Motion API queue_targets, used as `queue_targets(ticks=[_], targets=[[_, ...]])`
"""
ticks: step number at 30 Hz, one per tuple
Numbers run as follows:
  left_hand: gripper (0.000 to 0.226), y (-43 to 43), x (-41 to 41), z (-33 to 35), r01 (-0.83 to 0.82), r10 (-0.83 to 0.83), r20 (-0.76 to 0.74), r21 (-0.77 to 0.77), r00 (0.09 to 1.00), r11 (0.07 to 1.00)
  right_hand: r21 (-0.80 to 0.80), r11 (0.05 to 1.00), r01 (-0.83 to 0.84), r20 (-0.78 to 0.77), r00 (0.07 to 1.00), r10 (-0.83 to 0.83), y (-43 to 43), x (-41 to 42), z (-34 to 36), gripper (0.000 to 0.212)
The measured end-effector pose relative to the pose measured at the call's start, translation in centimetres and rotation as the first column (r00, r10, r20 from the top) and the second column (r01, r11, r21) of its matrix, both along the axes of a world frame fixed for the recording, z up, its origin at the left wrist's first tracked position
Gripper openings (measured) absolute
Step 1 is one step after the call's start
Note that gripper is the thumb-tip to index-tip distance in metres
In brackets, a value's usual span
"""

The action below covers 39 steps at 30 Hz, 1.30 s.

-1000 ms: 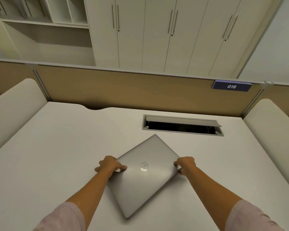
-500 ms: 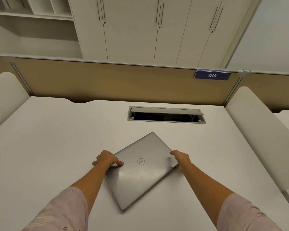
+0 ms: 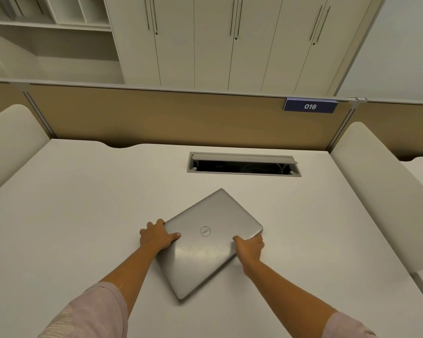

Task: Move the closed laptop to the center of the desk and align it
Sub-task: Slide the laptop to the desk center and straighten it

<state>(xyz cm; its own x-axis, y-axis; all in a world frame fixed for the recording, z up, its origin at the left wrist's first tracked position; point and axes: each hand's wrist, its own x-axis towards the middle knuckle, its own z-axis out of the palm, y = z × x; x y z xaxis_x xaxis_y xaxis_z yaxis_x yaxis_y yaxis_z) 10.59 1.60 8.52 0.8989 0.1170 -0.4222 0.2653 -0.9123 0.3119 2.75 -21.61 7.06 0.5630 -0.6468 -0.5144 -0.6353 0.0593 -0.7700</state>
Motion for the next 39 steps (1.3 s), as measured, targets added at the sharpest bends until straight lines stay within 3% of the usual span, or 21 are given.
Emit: queue_targets(ticks=[6,11,18,24,28,32,39], targets=[[0.081,-1.4,-3.2,0.1,0.061,-0.062,0.007,0.104,0.998,0.993,0.034,0.999,0.008,0.14,0.99,-0.012,-1.5,0.2,-0.2,0.083],[0.088,-4.4,-6.3,-0.2,0.1,-0.093,-0.06,0.126,0.994,0.987,-0.027,0.989,-0.144,0.188,0.971,0.147,-5.3,2.0,0.5,0.061],[0.084,-9.4,-10.3,-1.6,0.111,-0.111,-0.123,-0.006,0.986,0.994,-0.132,0.905,-0.404,0.127,0.899,0.419,-8.9,2.6,0.5,0.058],[0.078,-9.1,-8.8,-1.1,0.323,-0.306,-0.165,0.09,0.938,0.942,-0.322,0.809,-0.492,0.038,0.847,0.53,-8.9,0.7,-0.9,0.076],[0.079,-9.6,-6.2,0.0,0.313,-0.324,0.085,0.118,0.942,0.942,-0.417,0.728,-0.544,-0.019,0.806,0.591,-8.9,-1.3,-1.6,0.088],[0.078,-11.2,-3.4,0.1,0.387,-0.406,0.268,0.122,0.874,0.914,-0.535,0.568,-0.626,0.002,0.671,0.741,-9.4,-4.2,-1.2,0.085],[0.079,-13.6,1.8,-0.9,0.509,-0.537,0.275,0.17,0.798,0.844,-0.492,0.498,-0.714,-0.003,0.574,0.819,-11.4,-9.4,-0.2,0.095]])
